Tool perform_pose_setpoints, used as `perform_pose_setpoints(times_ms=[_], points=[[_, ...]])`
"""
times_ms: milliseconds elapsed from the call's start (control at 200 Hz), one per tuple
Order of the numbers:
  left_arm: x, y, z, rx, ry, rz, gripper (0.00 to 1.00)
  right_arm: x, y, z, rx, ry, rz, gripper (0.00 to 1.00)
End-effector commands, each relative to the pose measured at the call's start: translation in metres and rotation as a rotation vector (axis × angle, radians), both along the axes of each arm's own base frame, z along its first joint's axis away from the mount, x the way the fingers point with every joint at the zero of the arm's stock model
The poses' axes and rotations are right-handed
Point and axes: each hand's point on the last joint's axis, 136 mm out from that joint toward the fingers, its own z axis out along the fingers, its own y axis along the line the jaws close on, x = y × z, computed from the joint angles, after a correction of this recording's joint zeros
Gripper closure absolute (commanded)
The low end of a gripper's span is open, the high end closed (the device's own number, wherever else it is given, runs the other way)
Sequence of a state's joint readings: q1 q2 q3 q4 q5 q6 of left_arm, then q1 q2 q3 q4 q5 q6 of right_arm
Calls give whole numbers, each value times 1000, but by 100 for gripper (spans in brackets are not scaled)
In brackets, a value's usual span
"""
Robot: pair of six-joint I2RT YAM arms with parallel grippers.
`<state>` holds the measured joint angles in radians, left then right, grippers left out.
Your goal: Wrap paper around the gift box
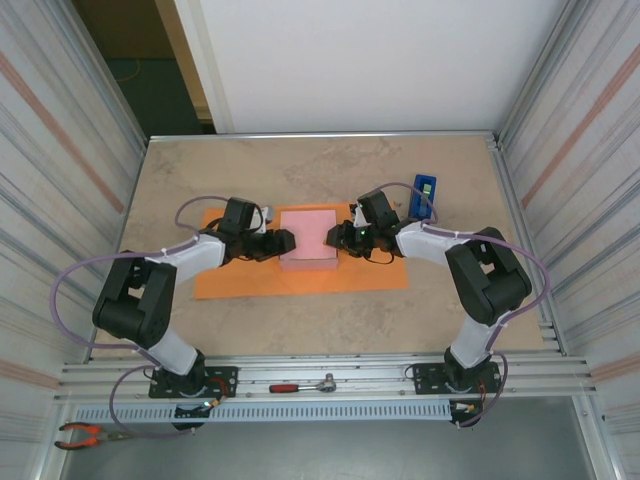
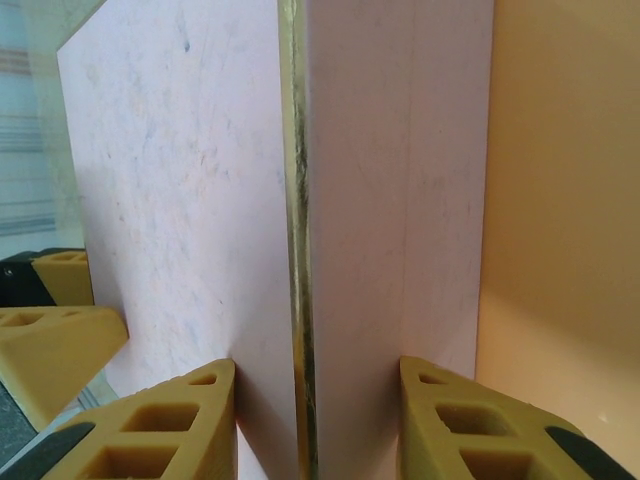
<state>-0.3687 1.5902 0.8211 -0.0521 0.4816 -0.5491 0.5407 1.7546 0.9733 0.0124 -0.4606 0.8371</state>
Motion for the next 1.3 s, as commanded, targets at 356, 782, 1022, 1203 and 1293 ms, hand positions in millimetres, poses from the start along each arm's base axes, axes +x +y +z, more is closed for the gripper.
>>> perform_pose_setpoints(times_ms=[356, 782, 1022, 1203, 1293], points=[[9, -9, 5, -15, -43, -31, 42, -3, 2, -14, 2, 34, -4, 64], [15, 0, 7, -2, -49, -15, 37, -2, -5, -6, -7, 24, -16, 39], [14, 16, 24, -11, -84, 25, 32, 0, -44, 11, -31, -10, -84, 31], [4, 26, 39, -7, -108, 45, 27, -18, -97, 2, -133, 20, -172, 30], [-4, 29, 42, -12, -108, 55, 24, -30, -125, -8, -197, 35, -218, 29]])
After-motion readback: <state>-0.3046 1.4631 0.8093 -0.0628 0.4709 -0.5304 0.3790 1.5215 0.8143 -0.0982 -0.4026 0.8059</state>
